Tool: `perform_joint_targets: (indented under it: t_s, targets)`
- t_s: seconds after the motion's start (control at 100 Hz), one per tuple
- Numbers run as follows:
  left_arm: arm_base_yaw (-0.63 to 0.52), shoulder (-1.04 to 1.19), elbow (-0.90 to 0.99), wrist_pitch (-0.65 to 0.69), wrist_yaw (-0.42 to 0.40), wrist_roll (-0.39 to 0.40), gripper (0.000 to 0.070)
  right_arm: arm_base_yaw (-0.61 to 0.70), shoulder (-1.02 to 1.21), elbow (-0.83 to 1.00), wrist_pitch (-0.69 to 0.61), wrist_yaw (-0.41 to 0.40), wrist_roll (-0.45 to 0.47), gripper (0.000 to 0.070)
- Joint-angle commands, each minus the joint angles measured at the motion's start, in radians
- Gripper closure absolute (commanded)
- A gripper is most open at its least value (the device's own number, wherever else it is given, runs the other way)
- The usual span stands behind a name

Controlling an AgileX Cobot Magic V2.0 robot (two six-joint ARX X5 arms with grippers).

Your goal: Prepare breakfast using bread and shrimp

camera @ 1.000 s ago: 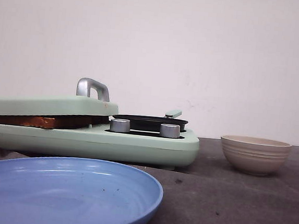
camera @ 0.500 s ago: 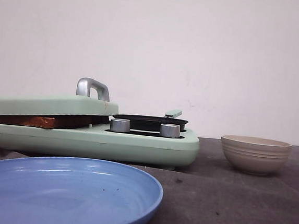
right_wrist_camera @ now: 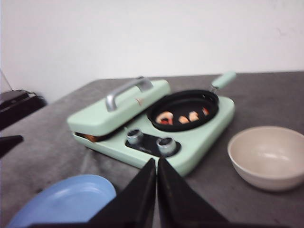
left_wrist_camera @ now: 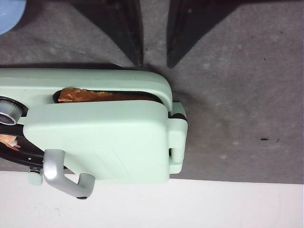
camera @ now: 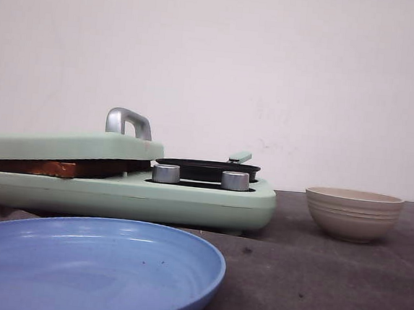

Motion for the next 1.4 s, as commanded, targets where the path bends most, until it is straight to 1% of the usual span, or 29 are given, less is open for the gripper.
perform_joint_targets:
  t_s: [0.0,0.04,0.09,0.17,0.23,0.3,0.38,0.51,0.57,0.65,0.76,0.79,0.88,1.04,1.18,1.34,1.39]
  targets:
    - [0.0,-0.002,-0.018,0.009,0.005,0.012,0.07,0.003,0.003,0.002,0.013,0.067,-0.022,0.07]
    - [0.0,-0.002,-0.018,0.009,0.005,0.012,0.07,0.003,0.018,0.002,0.034,0.14,-0.065,0.07]
    - [0.0,-0.002,-0.018,0.009,0.005,0.012,0.07,0.003,0.046,0.002,0.069,0.226,-0.148,0.07]
    - [0.0,-0.002,-0.018,0.01,0.005,0.012,0.07,0.003,0.114,0.002,0.132,0.32,-0.269,0.07]
    - [0.0,-0.002,-0.018,0.009,0.005,0.012,0.07,-0.002,0.156,0.001,0.162,0.359,-0.338,0.07]
    - [0.0,-0.002,-0.018,0.009,0.005,0.012,0.07,-0.009,0.19,-0.005,0.176,0.381,-0.395,0.07]
    - [0.0,-0.002,-0.018,0.009,0.005,0.012,0.07,-0.028,0.196,-0.039,0.212,0.398,-0.423,0.07]
    - [0.0,-0.002,-0.018,0.009,0.005,0.012,0.07,-0.084,0.165,-0.148,0.296,0.391,-0.419,0.07]
    - [0.0,-0.002,-0.018,0.01,0.005,0.012,0.07,-0.108,0.139,-0.203,0.336,0.367,-0.419,0.07]
    - [0.0,-0.002,-0.018,0.01,0.004,0.012,0.07,-0.132,0.096,-0.261,0.356,0.328,-0.419,0.07]
    - [0.0,-0.002,-0.018,0.01,0.004,0.012,0.07,-0.151,0.019,-0.334,0.352,0.303,-0.403,0.07]
    - [0.0,-0.002,-0.018,0.01,0.004,0.012,0.07,-0.153,-0.005,-0.335,0.305,0.296,-0.392,0.07]
    - [0.0,-0.002,-0.018,0.01,0.003,0.012,0.07,-0.156,0.0,-0.335,0.229,0.25,-0.381,0.07]
    - [0.0,-0.002,-0.018,0.011,0.003,0.012,0.07,-0.155,0.0,-0.335,0.233,0.232,-0.382,0.07]
    - [0.0,-0.002,-0.018,0.012,0.003,0.012,0.07,-0.162,0.0,-0.335,0.232,0.238,-0.383,0.07]
    - [0.0,-0.002,-0.018,0.012,0.003,0.012,0.07,-0.232,0.0,-0.335,0.232,0.236,-0.381,0.07]
    - [0.0,-0.002,-0.018,0.012,0.003,0.012,0.07,-0.243,0.0,-0.335,0.232,0.238,-0.354,0.07]
